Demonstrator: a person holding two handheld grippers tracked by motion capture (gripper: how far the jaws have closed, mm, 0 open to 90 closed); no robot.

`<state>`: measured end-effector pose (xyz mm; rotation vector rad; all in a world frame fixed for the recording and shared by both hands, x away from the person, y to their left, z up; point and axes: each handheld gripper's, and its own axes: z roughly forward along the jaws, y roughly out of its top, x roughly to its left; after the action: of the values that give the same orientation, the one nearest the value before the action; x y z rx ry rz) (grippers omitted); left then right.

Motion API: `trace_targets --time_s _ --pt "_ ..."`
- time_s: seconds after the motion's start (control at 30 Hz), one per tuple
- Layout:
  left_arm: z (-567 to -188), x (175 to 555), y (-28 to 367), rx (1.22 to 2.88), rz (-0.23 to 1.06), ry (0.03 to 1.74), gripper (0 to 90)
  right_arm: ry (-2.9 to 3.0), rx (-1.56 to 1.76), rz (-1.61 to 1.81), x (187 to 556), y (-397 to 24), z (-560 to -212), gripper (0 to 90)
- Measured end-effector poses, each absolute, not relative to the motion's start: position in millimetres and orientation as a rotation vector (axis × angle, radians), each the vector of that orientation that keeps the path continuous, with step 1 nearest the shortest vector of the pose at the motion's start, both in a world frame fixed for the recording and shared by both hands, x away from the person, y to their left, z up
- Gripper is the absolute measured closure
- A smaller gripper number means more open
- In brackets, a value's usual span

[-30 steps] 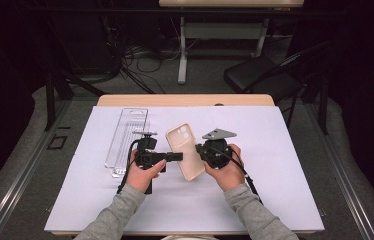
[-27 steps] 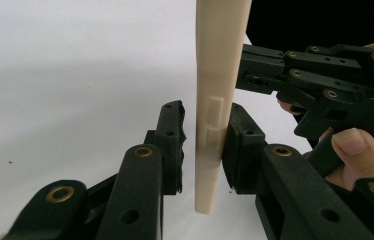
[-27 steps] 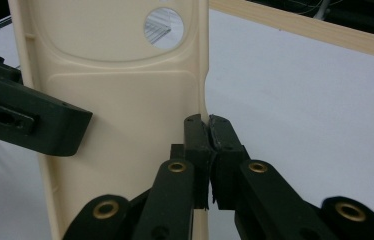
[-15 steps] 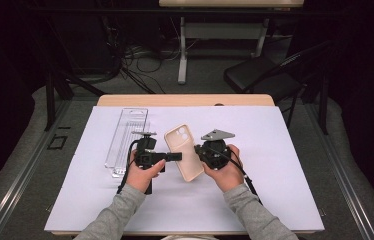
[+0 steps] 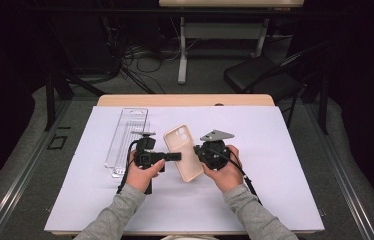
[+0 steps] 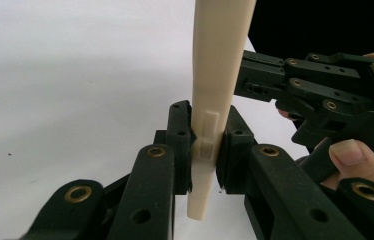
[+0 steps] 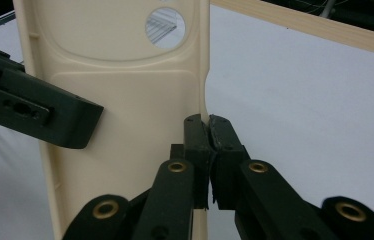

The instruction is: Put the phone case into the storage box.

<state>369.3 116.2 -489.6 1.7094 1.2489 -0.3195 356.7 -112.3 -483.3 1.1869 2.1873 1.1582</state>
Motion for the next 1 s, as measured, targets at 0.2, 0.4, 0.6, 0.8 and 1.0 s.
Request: trace_targets --time_s 0.2,0.4,0.6,0.8,1.0 --pt "-490.3 369.8 117.0 1.706 -0.323 1.252 79.7 2.187 1.188 1.161 356.5 -112.1 -483.3 87.7" --pt "-490.1 369.6 117.1 1.707 -0.325 1.251 80.0 2.187 1.187 1.16 356.3 -111.8 -483.5 87.7" --pt "-489.3 369.0 117.1 1.708 -0.318 1.248 80.2 2.19 1.188 1.167 356.5 -111.9 -483.5 87.5" --pt "-489.0 368.7 117.7 1.706 -0.31 1.239 80.3 2.189 1.189 1.177 356.6 -112.1 -483.2 87.3" --pt "-488.7 368.6 118.5 1.702 -0.306 1.237 80.4 2.184 1.186 1.185 356.4 -112.0 -482.8 86.7"
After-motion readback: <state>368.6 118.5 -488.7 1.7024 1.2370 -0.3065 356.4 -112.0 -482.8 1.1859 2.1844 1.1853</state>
